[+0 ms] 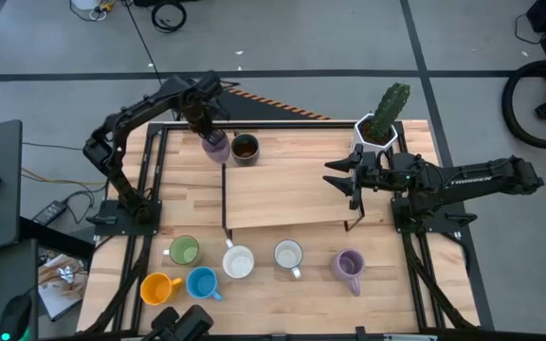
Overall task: Place coffee mugs
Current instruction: Put the top purple mug on the shelf
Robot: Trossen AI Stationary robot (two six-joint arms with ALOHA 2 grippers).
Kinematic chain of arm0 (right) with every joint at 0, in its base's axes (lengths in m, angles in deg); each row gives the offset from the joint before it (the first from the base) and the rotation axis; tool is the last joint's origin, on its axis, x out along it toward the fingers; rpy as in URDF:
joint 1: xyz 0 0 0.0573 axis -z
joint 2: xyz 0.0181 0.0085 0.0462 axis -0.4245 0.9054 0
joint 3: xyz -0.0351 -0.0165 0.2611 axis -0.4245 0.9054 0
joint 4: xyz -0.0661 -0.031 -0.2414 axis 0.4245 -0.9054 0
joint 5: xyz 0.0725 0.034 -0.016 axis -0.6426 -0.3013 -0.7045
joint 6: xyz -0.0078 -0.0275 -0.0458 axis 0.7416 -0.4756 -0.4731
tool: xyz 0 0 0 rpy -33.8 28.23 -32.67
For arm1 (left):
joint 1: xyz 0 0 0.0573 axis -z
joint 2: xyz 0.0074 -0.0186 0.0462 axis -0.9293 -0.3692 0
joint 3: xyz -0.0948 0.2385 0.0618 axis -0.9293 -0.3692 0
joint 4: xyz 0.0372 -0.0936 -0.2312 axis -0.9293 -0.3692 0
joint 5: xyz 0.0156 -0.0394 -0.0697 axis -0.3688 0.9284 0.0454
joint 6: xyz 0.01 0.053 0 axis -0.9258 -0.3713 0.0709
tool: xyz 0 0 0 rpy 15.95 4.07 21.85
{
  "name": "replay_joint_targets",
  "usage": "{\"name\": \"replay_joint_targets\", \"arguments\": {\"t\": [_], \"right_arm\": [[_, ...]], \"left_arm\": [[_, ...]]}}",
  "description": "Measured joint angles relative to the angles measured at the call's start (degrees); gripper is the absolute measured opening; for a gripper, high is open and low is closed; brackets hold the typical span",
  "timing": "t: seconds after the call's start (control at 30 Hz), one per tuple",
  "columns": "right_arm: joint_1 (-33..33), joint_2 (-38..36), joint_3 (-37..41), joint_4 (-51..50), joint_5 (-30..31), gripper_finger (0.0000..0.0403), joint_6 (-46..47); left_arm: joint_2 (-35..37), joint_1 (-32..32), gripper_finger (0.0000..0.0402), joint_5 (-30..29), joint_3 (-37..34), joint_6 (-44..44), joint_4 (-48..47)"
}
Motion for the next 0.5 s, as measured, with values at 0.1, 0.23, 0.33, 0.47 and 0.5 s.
{"name": "replay_joint_targets", "arguments": {"t": [0.1,0.23,0.33,0.47,0.5], "right_arm": [[0.00,0.00,0.00,-0.01,-0.02,0.0203,0.00],[0.00,0.00,0.00,-0.02,-0.02,0.0203,0.00],[0.01,0.00,0.00,-0.01,-0.04,0.0203,0.00],[0.00,0.00,0.00,0.00,-0.10,0.0203,0.09],[0.02,0.00,0.00,-0.01,-0.13,0.0203,0.11]], "left_arm": [[0.02,0.00,0.0020,0.03,2.68,0.01,-2.51],[0.02,0.10,0.0020,0.05,5.27,0.44,-4.45],[0.04,0.75,0.0020,0.02,6.89,0.38,-5.16],[0.52,1.44,0.0020,0.01,9.11,-0.03,-6.70],[0.84,1.41,0.0020,0.19,9.19,-0.03,-6.65]]}}
